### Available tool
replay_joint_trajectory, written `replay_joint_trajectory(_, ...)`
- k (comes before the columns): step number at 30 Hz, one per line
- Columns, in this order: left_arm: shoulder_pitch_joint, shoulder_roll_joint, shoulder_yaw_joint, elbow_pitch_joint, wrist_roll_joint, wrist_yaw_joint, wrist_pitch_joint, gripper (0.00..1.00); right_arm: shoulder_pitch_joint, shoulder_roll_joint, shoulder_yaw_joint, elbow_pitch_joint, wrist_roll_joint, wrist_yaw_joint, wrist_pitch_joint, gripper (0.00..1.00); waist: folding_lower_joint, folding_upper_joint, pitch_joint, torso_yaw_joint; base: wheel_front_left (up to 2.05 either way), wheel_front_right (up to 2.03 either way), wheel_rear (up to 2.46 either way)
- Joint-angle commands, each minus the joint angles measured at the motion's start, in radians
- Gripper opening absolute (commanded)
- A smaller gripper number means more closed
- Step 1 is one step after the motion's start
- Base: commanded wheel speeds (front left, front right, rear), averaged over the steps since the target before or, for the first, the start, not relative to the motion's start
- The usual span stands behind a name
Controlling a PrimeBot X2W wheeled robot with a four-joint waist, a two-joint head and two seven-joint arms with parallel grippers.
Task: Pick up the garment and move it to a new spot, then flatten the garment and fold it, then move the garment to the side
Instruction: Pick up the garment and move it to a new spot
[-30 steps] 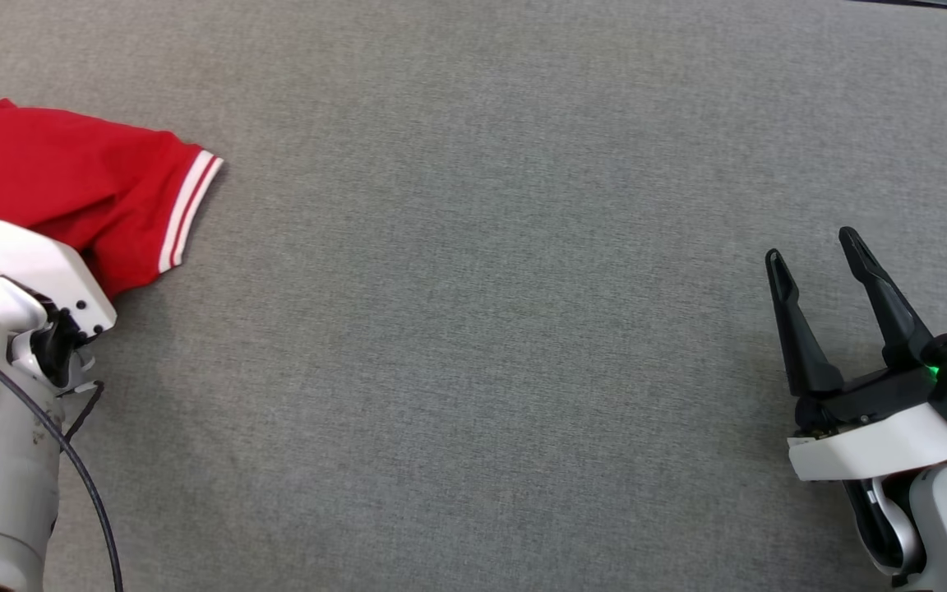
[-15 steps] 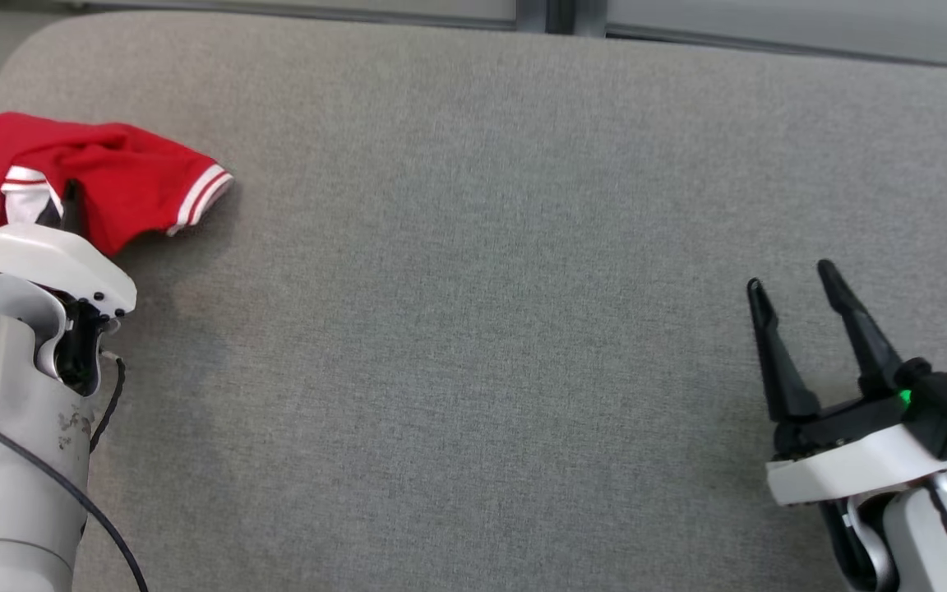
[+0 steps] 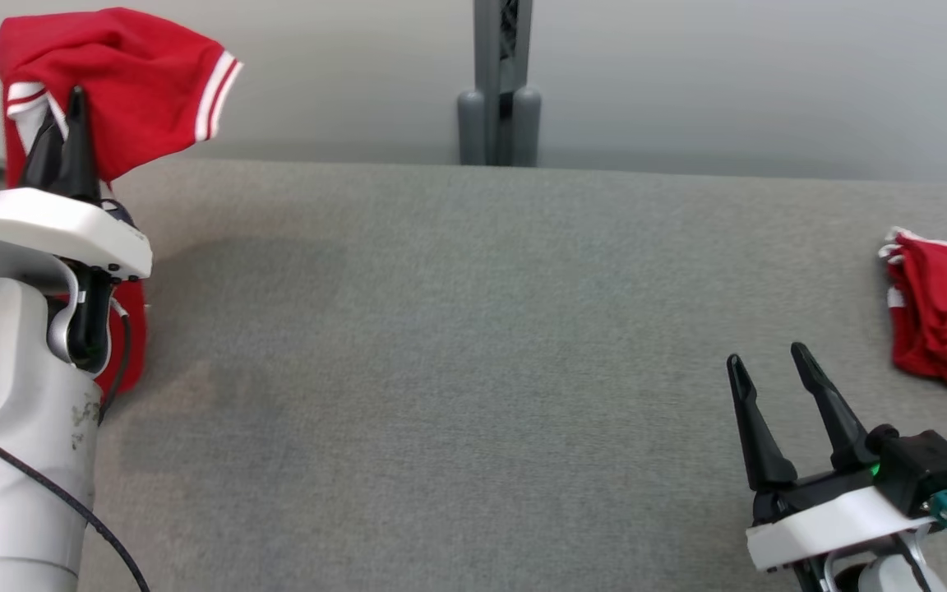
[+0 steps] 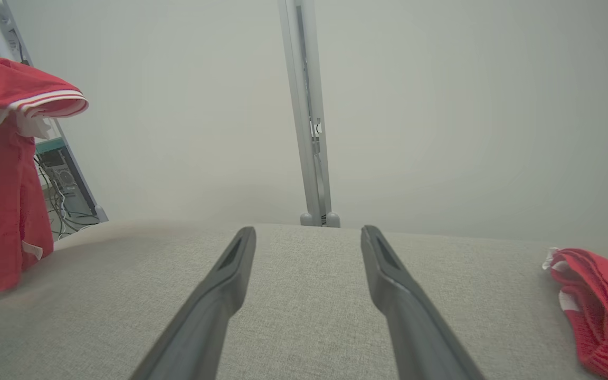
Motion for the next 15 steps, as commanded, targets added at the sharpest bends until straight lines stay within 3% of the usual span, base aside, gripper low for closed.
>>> replay_joint_trajectory(1,0.021,-0.002,-0.014,-0.057,0.011,-0.002,0.017,0.00,0.024,0.004,-0.001,0.007,0.007,0.000,-0.001,1.00,0.0000,0.0000,-0.067,-0.058,0.00,0.00,0.00)
replay_joint_trajectory(5,0.048,-0.012,-0.031,-0.163,0.012,0.009,0.059,0.00,0.049,0.012,-0.001,0.010,0.010,0.000,-0.001,1.00,0.0000,0.0000,-0.096,-0.095,0.00,0.00,0.00)
replay_joint_trajectory(15,0.159,-0.073,-0.064,-0.522,-0.052,0.043,0.234,0.00,0.065,0.030,-0.008,-0.001,0.013,0.000,-0.001,1.00,0.0000,0.0000,-0.112,-0.260,0.00,0.00,0.00)
